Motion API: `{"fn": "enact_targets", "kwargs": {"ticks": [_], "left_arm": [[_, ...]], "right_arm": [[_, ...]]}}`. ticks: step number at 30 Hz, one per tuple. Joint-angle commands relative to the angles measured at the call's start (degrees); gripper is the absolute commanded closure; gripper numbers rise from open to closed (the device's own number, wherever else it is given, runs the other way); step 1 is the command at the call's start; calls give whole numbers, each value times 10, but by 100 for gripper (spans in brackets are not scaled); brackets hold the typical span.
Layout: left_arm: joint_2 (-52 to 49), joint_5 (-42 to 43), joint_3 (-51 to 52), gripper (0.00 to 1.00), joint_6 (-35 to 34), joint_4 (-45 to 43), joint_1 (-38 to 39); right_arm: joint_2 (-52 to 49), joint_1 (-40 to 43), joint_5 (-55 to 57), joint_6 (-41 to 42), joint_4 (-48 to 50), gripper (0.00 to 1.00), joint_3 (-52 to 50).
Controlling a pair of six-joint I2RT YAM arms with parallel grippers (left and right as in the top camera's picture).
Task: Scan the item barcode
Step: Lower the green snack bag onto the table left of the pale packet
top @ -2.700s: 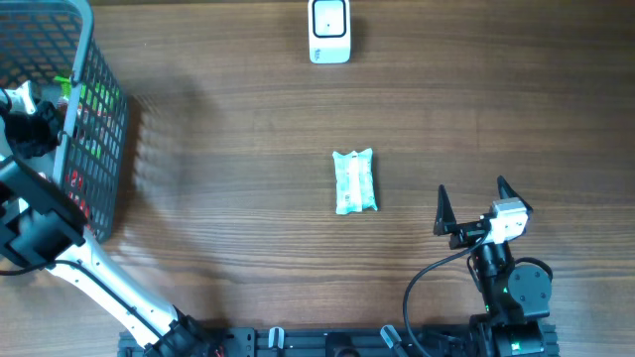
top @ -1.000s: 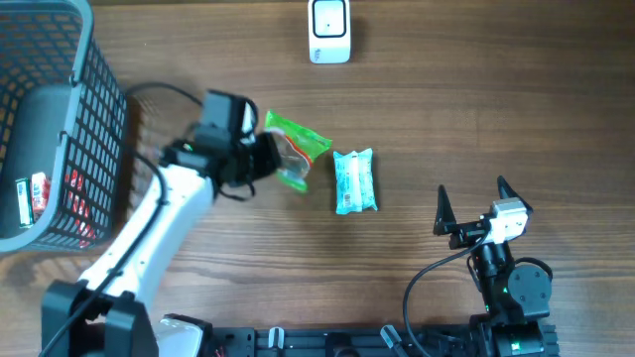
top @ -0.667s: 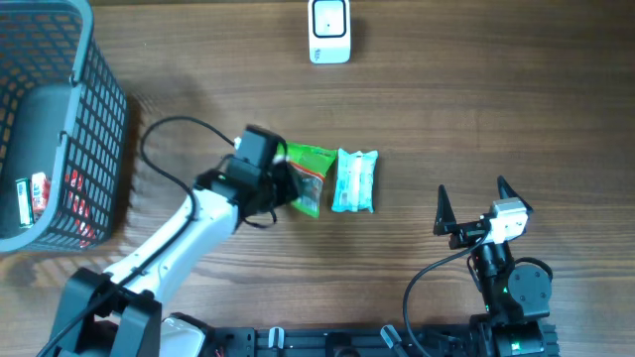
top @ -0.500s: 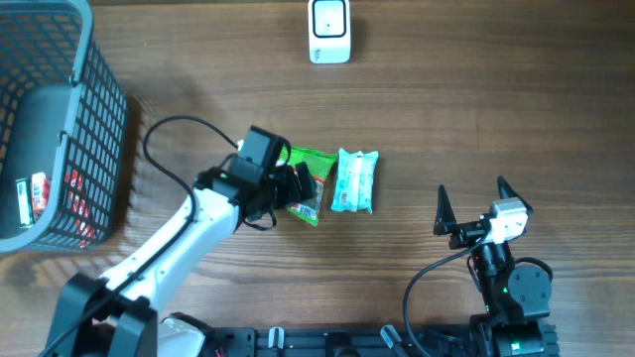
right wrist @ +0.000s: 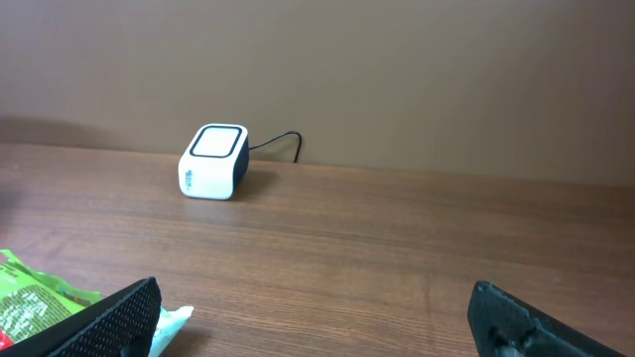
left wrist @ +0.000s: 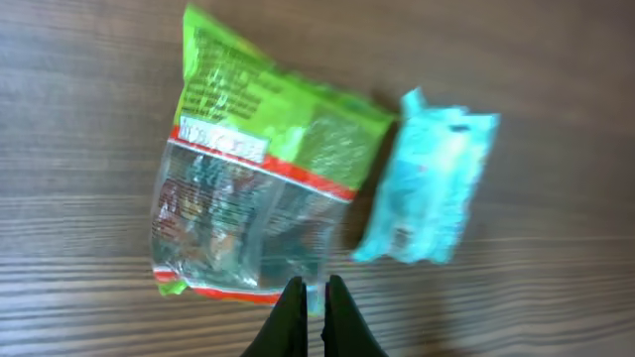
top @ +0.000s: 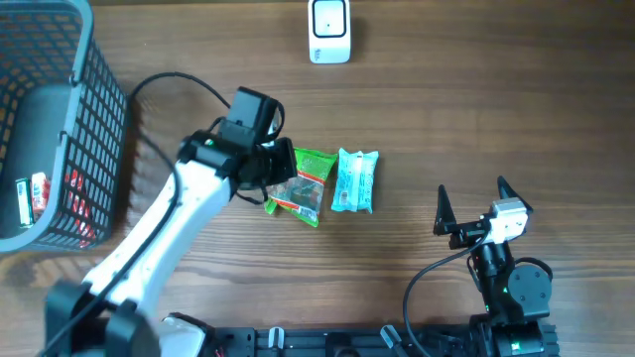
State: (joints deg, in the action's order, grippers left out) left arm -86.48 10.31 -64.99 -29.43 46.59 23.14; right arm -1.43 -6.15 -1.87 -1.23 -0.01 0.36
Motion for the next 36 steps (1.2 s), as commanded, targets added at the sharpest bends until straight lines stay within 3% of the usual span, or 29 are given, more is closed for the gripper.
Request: {"fn": "enact_targets", "kwargs": {"ticks": [1, 8, 14, 17, 20, 22, 24, 30, 36], "left_arm": [[-83, -3, 3, 96, 23, 2, 3], [-216, -4, 3, 96, 48, 6, 19], [-232, 3, -4, 90, 73, -2, 19], [-204, 33, -28, 76, 94, 13, 17], [-158, 38, -48, 70, 95, 16, 19], [-134, 38, -50, 73, 84, 15, 21], [-124, 39, -50, 95, 74, 26, 23], [-137, 40, -15, 96, 65, 51, 62], [-139, -9, 54, 96, 49, -9, 104]], "right_arm": [[1, 3, 3, -1, 3, 0, -1], [1, 3, 3, -1, 3, 0, -1], [1, 3, 3, -1, 3, 0, -1], [1, 3, 3, -1, 3, 0, -1], [1, 3, 3, -1, 3, 0, -1], [1, 3, 3, -1, 3, 0, -1], [1, 3, 3, -1, 3, 0, -1], [1, 3, 3, -1, 3, 0, -1], [1, 3, 3, -1, 3, 0, -1]]}}
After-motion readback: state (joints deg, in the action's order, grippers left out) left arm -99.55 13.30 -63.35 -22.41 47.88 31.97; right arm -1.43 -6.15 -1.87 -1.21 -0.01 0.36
